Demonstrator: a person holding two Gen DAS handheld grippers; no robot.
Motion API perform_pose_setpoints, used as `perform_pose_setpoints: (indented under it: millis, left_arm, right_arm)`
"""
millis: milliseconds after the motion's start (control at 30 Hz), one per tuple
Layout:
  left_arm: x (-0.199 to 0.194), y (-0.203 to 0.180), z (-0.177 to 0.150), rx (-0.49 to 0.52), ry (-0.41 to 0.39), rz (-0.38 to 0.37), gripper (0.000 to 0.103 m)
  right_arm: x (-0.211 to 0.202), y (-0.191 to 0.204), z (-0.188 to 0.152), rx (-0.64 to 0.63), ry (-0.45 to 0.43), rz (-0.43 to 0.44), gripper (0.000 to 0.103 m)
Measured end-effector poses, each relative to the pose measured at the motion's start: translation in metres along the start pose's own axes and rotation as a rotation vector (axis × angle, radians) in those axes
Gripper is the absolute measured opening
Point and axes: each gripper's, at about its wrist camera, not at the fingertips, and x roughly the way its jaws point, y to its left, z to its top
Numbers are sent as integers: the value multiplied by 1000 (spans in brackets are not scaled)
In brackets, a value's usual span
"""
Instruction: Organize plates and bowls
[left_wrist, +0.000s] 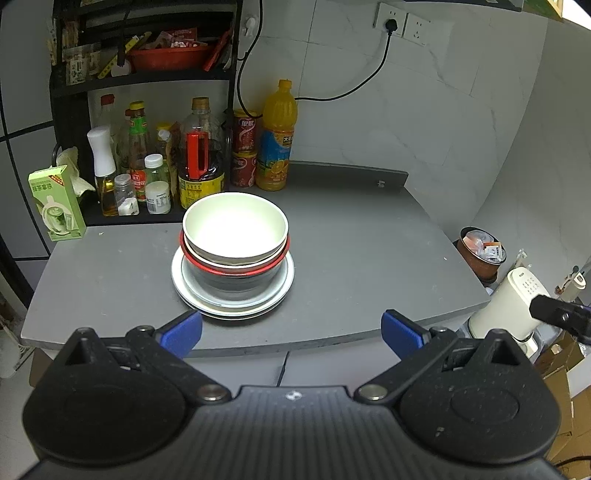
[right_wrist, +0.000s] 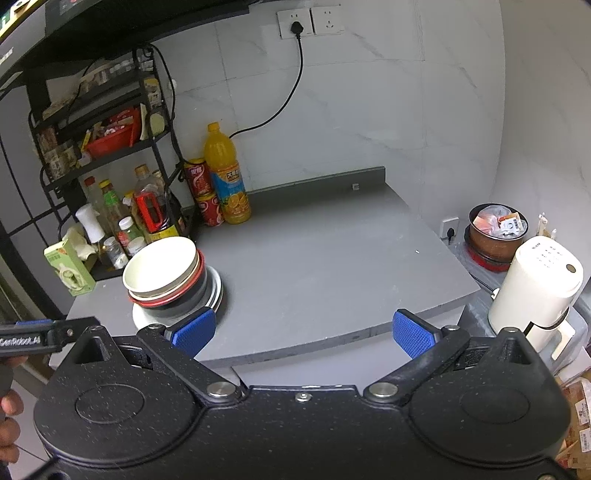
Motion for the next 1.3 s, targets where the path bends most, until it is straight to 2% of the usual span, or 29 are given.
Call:
perform_pose_setpoints:
  millis: [600,1300]
  left_arm:
    - [-3,-4,-4,14,-3,-19,102]
    - [-3,3,-4,-8,6,0,102]
  right_arm:
    - [-8,-4,-4,-25,9,5,103]
    - [-4,0,-3,-39,14,26,103]
